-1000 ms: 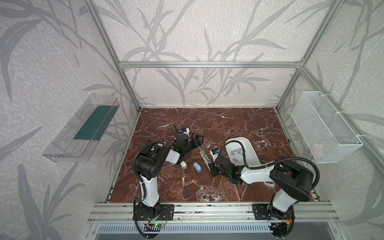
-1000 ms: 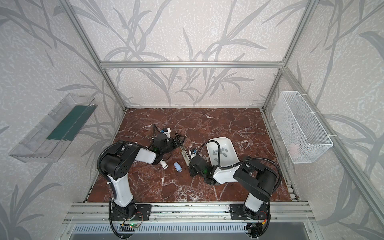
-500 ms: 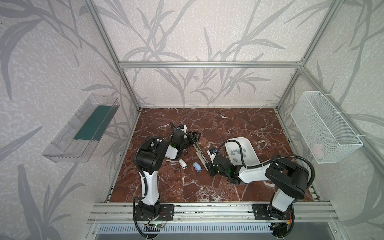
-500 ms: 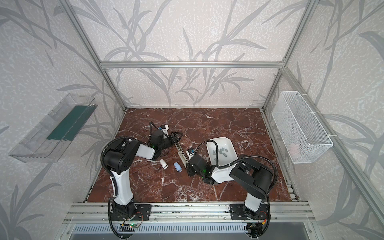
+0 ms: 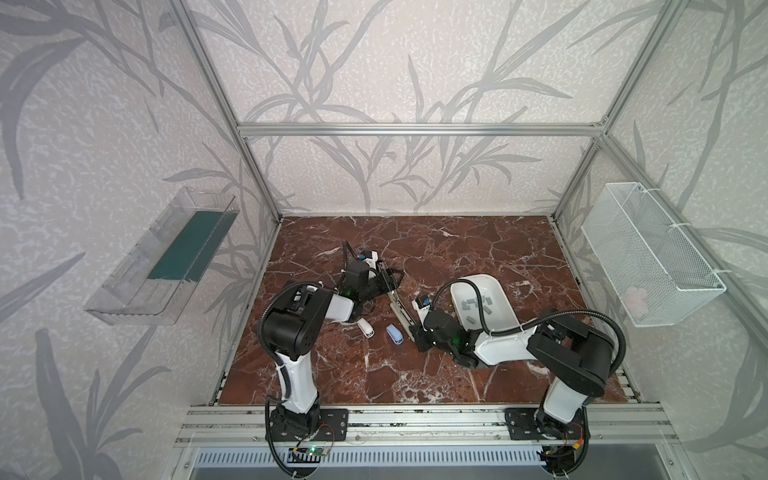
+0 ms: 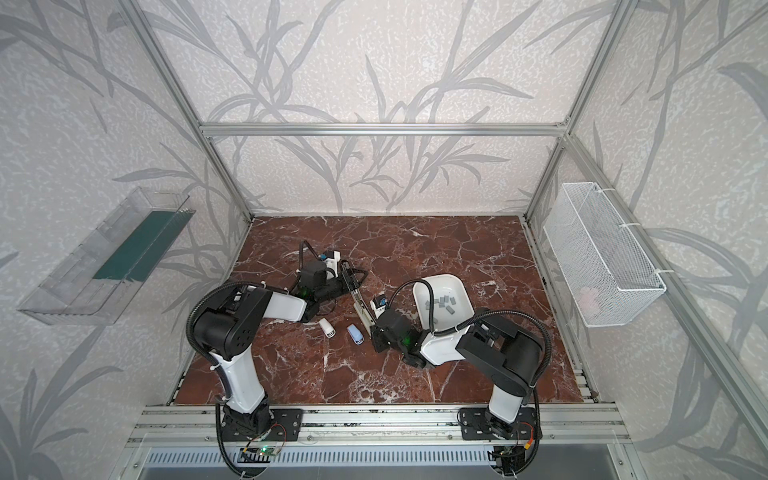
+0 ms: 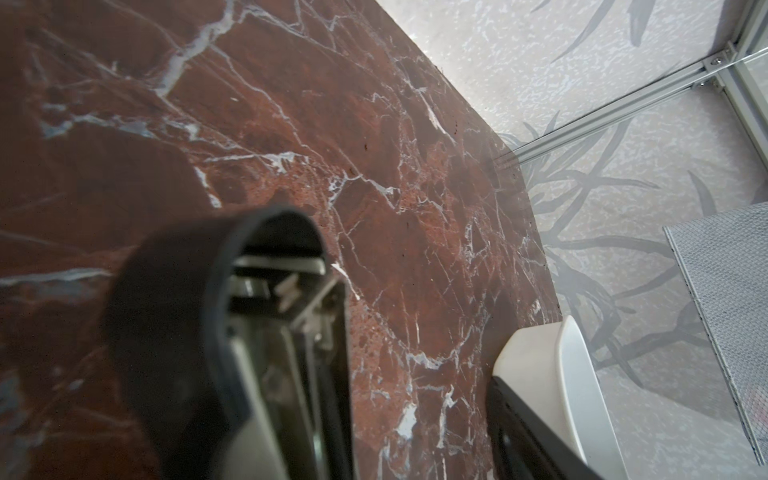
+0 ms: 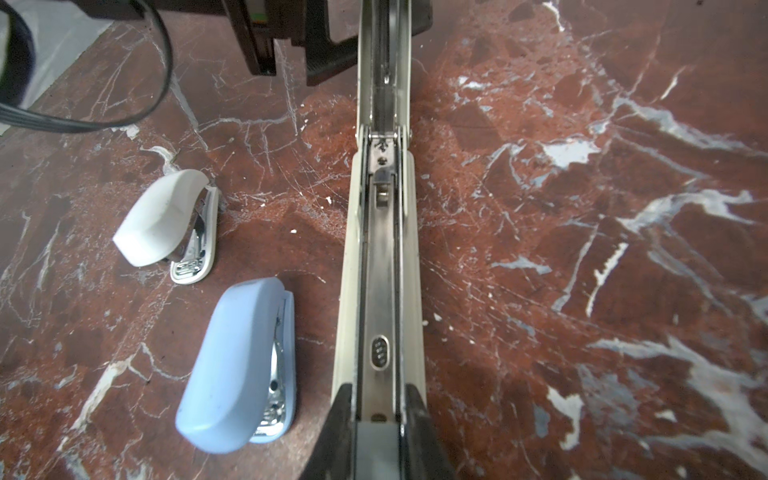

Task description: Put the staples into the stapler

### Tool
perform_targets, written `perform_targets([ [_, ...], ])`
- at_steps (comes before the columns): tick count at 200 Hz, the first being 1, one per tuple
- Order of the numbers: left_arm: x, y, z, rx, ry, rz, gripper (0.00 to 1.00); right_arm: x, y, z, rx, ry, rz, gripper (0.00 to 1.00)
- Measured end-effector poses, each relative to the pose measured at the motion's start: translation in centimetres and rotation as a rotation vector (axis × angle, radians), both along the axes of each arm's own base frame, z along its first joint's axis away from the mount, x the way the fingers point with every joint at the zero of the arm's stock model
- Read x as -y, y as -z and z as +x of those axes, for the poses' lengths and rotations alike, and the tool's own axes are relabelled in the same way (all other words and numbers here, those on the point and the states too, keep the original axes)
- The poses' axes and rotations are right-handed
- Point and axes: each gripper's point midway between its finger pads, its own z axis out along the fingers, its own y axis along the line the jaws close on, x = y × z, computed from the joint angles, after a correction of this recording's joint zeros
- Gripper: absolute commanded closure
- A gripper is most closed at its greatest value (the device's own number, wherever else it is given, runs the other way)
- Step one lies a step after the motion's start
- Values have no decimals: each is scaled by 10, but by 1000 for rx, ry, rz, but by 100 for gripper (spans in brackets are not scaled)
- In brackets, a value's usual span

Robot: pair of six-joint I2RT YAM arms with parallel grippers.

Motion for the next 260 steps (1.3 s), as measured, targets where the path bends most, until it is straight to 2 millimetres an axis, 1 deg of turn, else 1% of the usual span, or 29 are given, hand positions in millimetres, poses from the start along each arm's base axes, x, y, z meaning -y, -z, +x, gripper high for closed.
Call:
perform_targets([
  [9,2,-8,-2,20,13,3,25,0,0,0,1,-1,-1,97],
  [27,5,-24,-4,64,35,9,35,0,0,0,2,-2,-1,98],
  [39,7,-31,-6,89,52,11,38,0,0,0,4,-3,-2,98],
  [58,10,-38,-8,115,70,17,43,-1,1,0,8,-4,-1,98],
  [84,11,-40,-12,144,92,51,49,-2,1,1,14,-7,1,98],
  [111,10,-39,-16,169,101,103,50,-3,0,1,19,-10,1,98],
  [137,14,-44,-25,218,120,183,50,-3,0,-1,35,-17,3,97],
  [156,22,-47,-36,272,139,258,50,-2,0,-5,64,-24,9,96],
  [183,27,-41,-54,326,163,339,50,1,1,-13,114,-35,9,96],
  [206,26,-40,-64,370,172,361,50,1,1,-15,164,-46,7,96],
  [260,23,-35,-80,468,184,398,50,1,4,-15,258,-61,33,97],
])
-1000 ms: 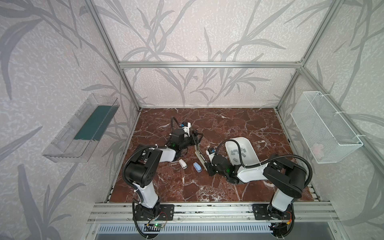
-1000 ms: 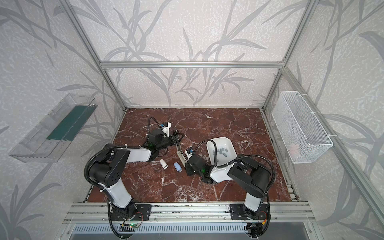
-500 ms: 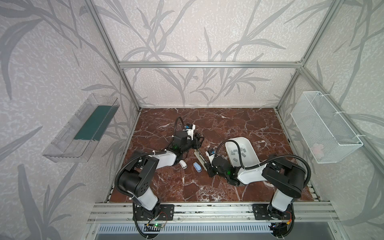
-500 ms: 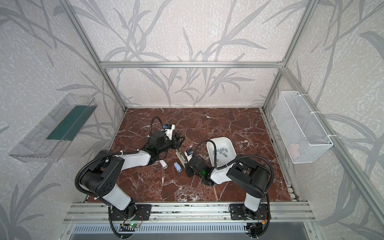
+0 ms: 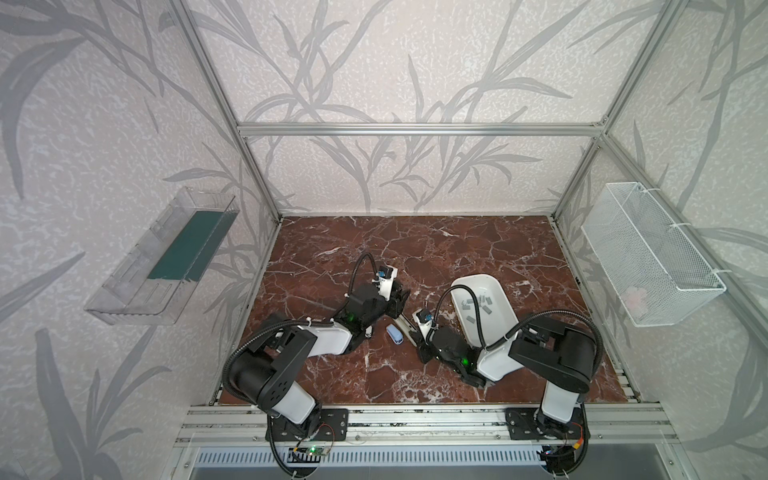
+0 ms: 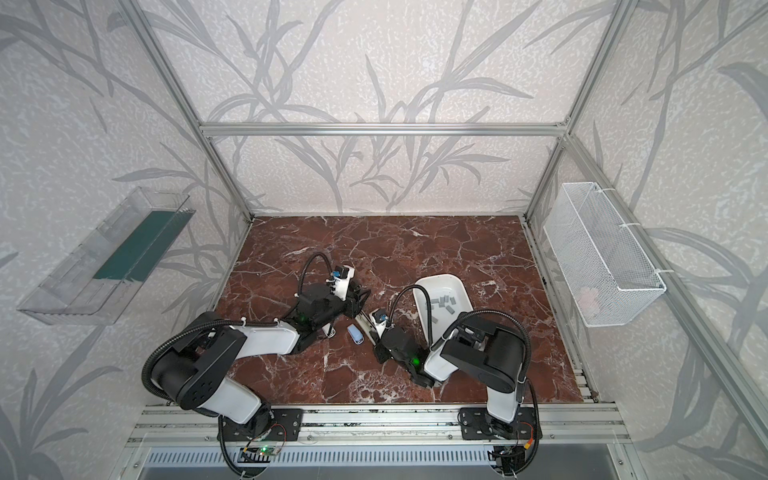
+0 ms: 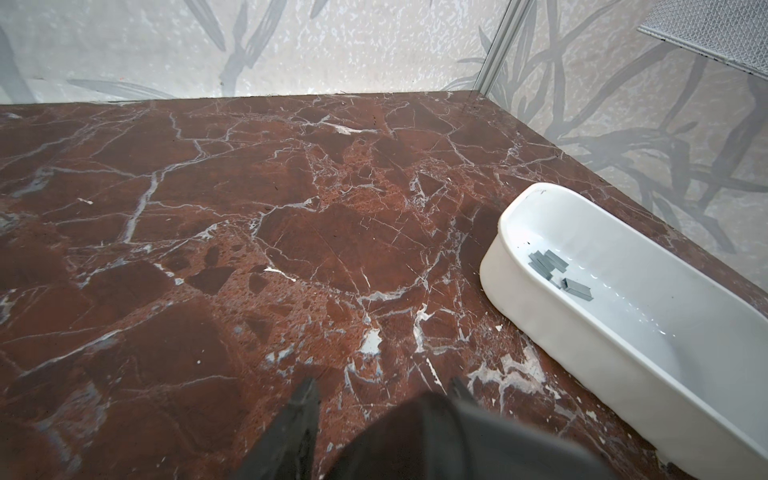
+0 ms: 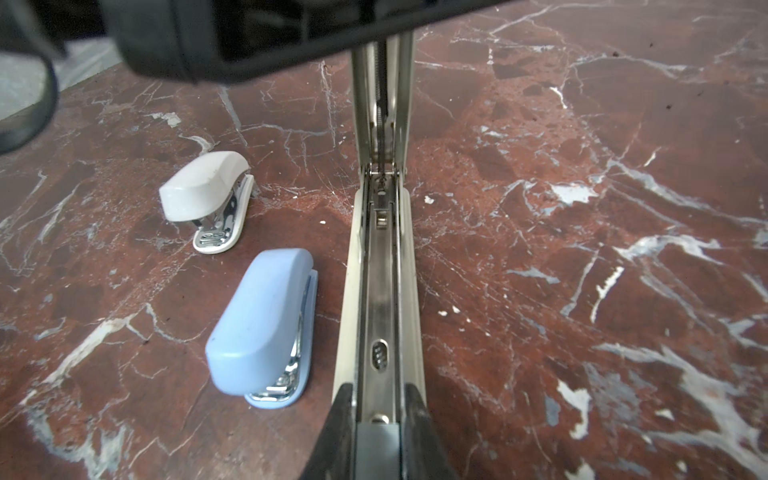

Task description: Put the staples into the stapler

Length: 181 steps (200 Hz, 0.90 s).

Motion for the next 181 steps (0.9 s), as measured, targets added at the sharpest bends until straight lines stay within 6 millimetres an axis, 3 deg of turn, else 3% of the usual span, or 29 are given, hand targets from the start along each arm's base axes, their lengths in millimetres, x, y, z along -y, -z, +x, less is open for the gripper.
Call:
perform_targets([
  [80,5,3,-15,73,75,23,44,0,0,0,70,-7,39,96],
  [181,14,14,-34,64,164,63,23,0,-1,1,74,-5,44,95],
])
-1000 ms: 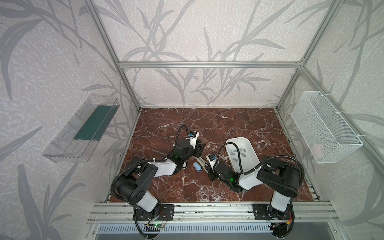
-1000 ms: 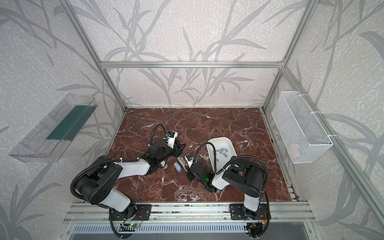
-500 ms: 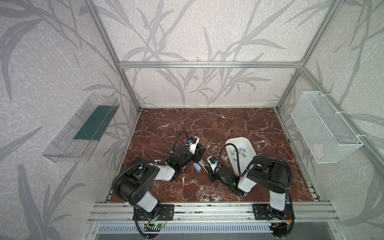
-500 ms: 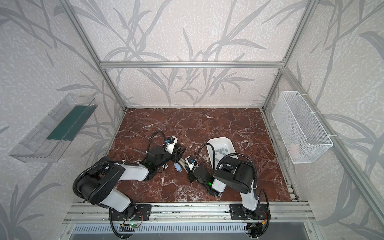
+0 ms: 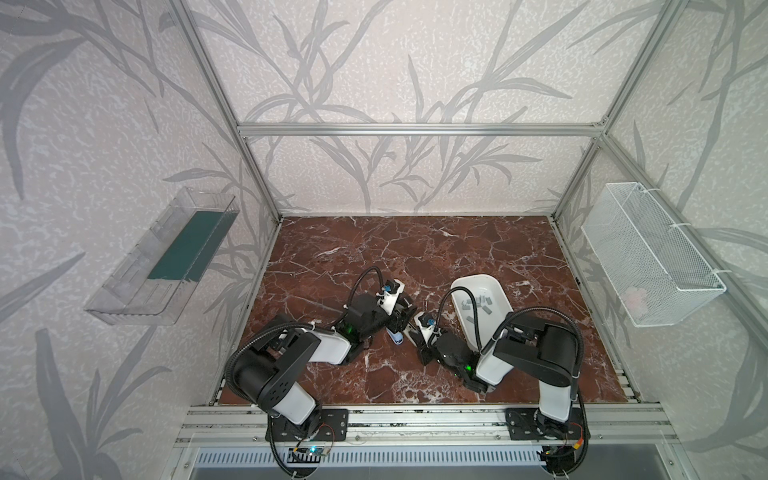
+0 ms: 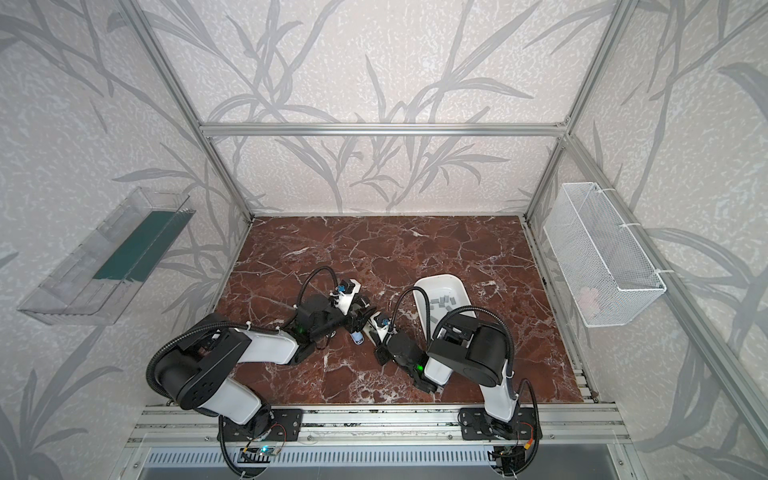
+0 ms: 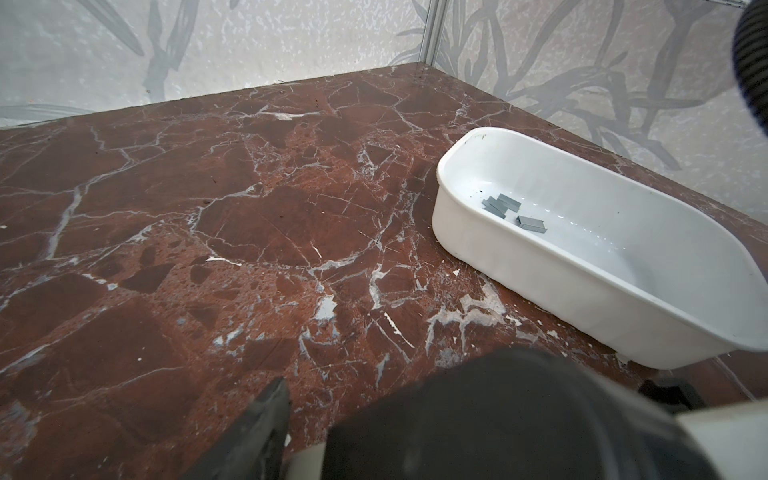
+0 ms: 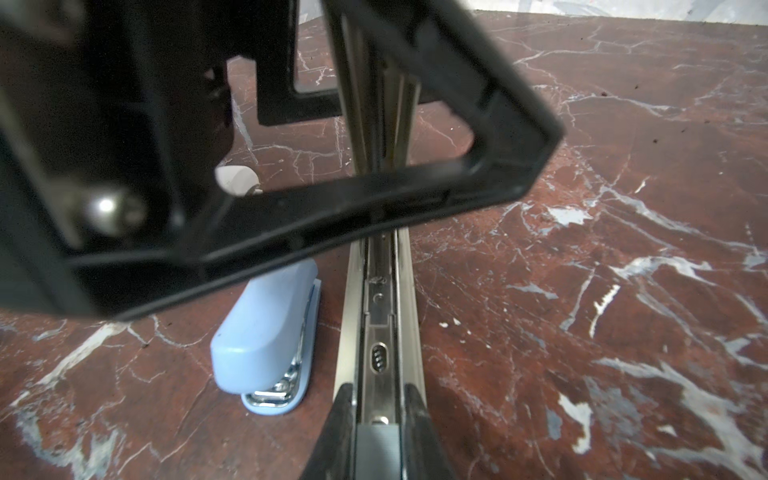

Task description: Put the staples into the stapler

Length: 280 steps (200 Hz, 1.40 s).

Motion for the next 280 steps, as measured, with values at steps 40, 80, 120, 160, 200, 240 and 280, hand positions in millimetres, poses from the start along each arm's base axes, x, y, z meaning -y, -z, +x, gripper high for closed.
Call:
perform_targets([
  [40,3,8,-10,-28,43,13,8,1,0,0,2,1,2,85],
  [80,4,12,-14,-38,62,24,6,2,-1,-1,6,0,11,81],
  [120,4,15,-18,-40,79,29,2,4,-1,-2,8,2,21,75],
  [160,3,19,-25,-32,100,37,1,7,-1,-3,10,6,28,71],
  [200,6,19,-26,-17,120,37,1,7,-2,-3,12,6,32,70],
  [240,6,18,-34,5,153,25,1,7,-2,-3,12,6,32,61],
  [280,7,18,-38,7,167,22,1,9,-2,-4,13,6,30,58],
])
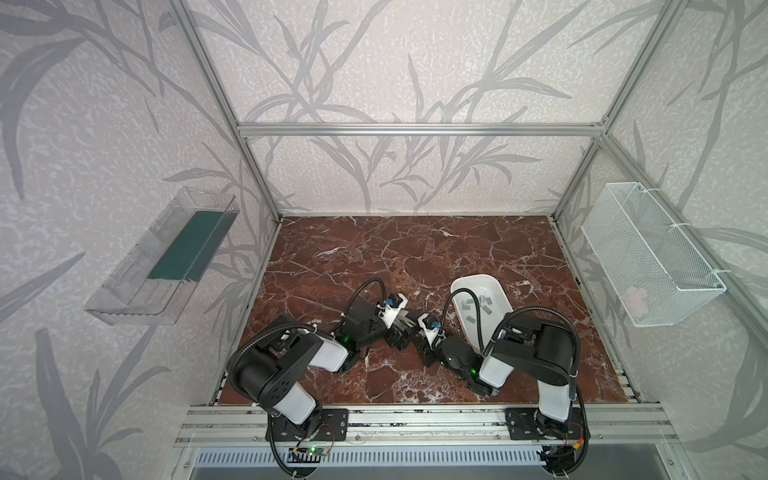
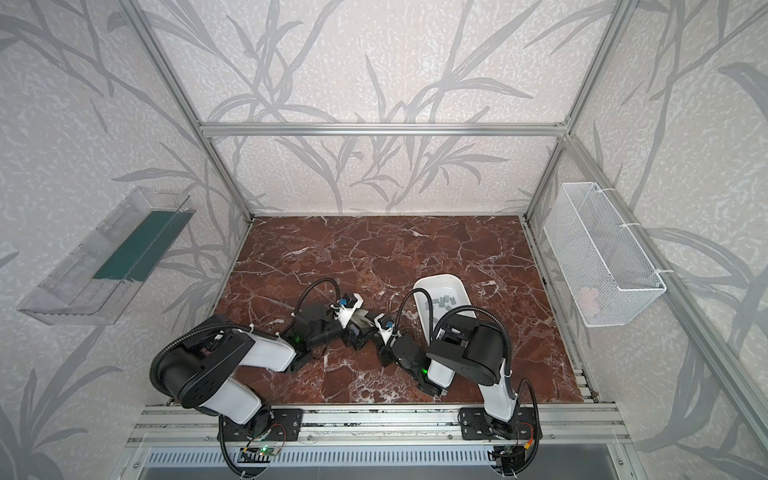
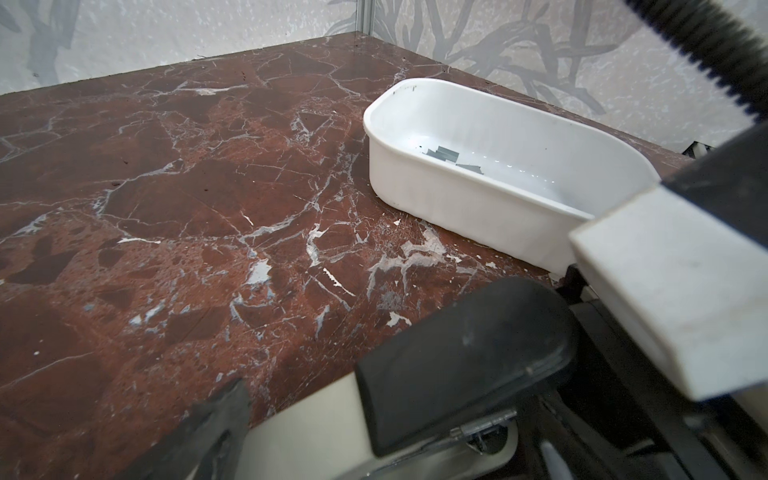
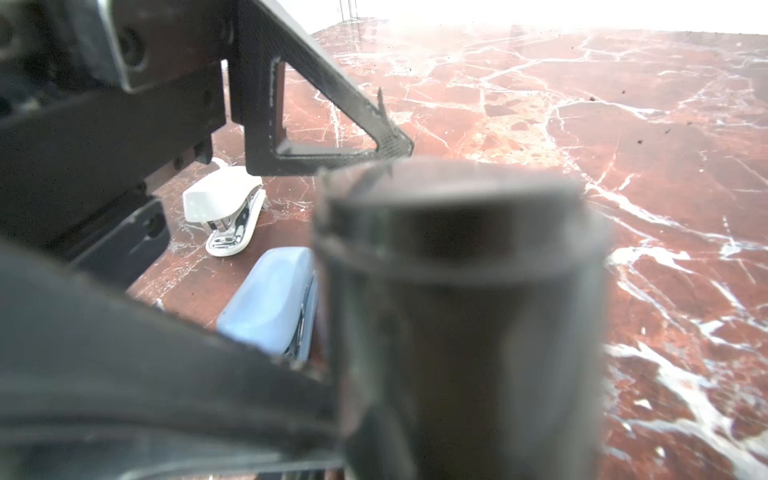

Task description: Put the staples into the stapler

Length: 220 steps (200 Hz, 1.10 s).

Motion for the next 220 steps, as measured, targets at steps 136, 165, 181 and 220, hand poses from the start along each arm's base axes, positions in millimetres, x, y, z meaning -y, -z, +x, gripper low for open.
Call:
perform_targets([
  [136,-9,-30,-1,66,-47,-53,1,16,-15,-9,-10,-1,-23,44],
  [165,-17,-49,5,91,-115,-79,1,17,-45,-10,14,0,16,44],
  [181,-23,-54,9,88,-162,-80,1,19,-62,-10,26,1,31,48],
  [220,-39,-52,17,52,-270,-59,1,18,-80,-7,20,12,-2,68],
])
